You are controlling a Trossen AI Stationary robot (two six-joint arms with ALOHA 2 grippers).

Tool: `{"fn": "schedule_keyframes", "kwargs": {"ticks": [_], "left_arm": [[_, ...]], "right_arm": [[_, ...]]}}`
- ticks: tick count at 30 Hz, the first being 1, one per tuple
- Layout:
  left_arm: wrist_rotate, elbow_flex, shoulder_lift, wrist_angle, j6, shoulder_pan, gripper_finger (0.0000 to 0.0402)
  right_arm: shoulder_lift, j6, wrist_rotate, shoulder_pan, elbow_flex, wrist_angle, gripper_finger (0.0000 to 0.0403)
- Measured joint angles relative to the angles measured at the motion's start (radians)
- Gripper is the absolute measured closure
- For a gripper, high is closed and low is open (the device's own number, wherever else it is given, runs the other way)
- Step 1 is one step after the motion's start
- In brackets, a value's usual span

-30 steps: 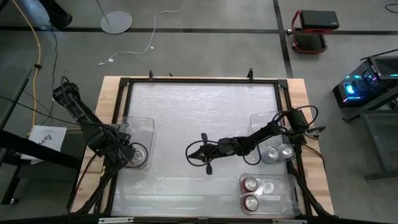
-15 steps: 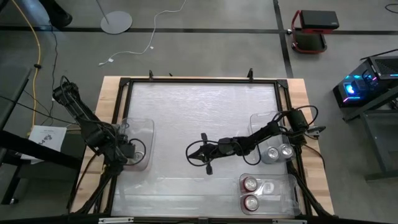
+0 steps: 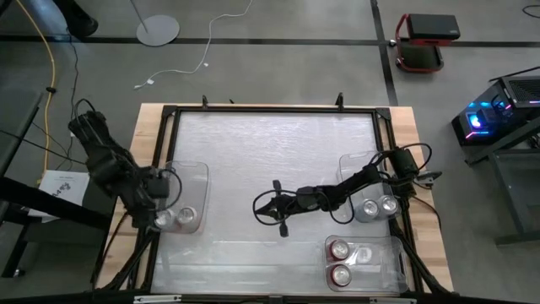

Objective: Sort soda cans
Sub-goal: Return to Home Position

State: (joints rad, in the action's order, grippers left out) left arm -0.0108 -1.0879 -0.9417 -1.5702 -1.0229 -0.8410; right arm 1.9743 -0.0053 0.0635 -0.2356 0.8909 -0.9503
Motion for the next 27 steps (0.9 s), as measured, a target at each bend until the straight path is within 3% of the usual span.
{"fn": "schedule_keyframes", "kwargs": {"ticks": [5, 11, 14, 17, 22, 27], "left_arm": [[-0.318, -0.099, 0.001, 0.062, -0.050, 0.000, 0.0030], [-0.786, -0.101, -0.001, 0.299, 0.174, 0.015, 0.0032], [-0.953, -0.101, -0.006, 0.359, 0.289, 0.052, 0.0033], [-1.112, -0.101, -0.004, 0.363, 0.292, 0.090, 0.0033], [-1.197, -0.101, -0.005, 0.364, 0.288, 0.138, 0.0033], [-1.076, -0.088, -0.006, 0.404, 0.334, 0.206, 0.0034]], "right_arm": [[-0.082, 0.032, -0.026, 0.000, -0.003, 0.092, 0.0403], [-0.363, 0.054, -0.065, -0.005, -0.004, 0.574, 0.0403], [-0.522, 0.052, -0.066, -0.006, -0.004, 0.795, 0.0403], [-0.681, 0.052, -0.067, -0.006, -0.004, 0.962, 0.0403], [-0.935, 0.068, -0.067, -0.006, -0.004, 1.152, 0.0403], [-1.130, 0.076, -0.061, 0.014, -0.004, 1.269, 0.0403]]}}
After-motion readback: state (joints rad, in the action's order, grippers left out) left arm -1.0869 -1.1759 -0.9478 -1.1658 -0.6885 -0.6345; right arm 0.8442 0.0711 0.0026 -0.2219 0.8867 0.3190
